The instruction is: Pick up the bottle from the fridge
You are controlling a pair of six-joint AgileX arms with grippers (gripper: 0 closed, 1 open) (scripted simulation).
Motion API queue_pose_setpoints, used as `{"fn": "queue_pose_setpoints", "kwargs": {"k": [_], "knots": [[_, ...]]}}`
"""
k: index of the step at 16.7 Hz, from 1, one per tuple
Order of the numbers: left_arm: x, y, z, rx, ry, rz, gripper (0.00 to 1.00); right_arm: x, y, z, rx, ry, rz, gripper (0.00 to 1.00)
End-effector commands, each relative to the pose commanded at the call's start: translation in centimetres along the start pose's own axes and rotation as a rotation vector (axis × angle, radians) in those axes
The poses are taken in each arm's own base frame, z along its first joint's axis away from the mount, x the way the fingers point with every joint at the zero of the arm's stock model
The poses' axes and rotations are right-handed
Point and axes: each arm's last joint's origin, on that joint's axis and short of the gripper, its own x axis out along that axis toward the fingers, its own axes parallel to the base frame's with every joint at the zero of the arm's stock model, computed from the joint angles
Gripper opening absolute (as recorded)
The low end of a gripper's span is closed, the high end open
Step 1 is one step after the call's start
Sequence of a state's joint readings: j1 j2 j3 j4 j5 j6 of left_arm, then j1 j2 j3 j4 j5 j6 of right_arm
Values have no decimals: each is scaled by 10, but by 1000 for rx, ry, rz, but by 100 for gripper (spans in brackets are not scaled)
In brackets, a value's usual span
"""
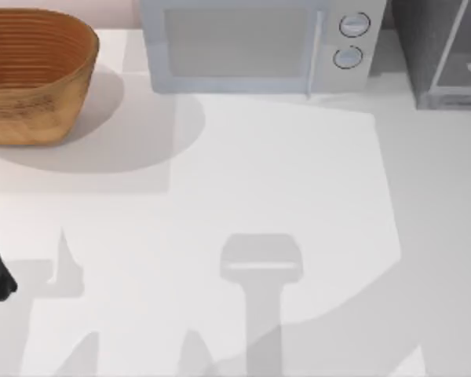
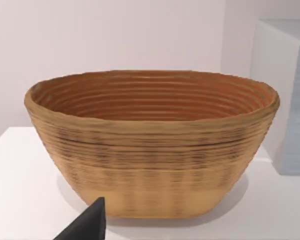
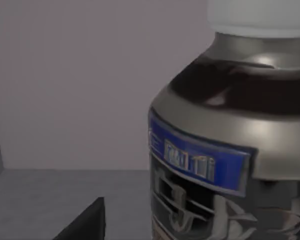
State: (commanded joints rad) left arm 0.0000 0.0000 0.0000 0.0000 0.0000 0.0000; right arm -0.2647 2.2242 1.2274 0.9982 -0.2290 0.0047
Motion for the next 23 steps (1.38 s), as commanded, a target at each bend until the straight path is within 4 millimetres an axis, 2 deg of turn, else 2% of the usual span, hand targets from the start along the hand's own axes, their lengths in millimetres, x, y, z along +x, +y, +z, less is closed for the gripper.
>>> {"fn": "queue_pose_setpoints", "kwargs": {"k": [3,8,21,23], "knots": [[0,0,0,0,0,0,100,22,1,1,0,-1,0,100],[0,0,0,0,0,0,100,26,2,0,1,4,0,100],[0,0,0,0,0,0,100,26,2,0,1,4,0,2],[0,0,0,0,0,0,100,26,2,0,1,4,0,0]]}}
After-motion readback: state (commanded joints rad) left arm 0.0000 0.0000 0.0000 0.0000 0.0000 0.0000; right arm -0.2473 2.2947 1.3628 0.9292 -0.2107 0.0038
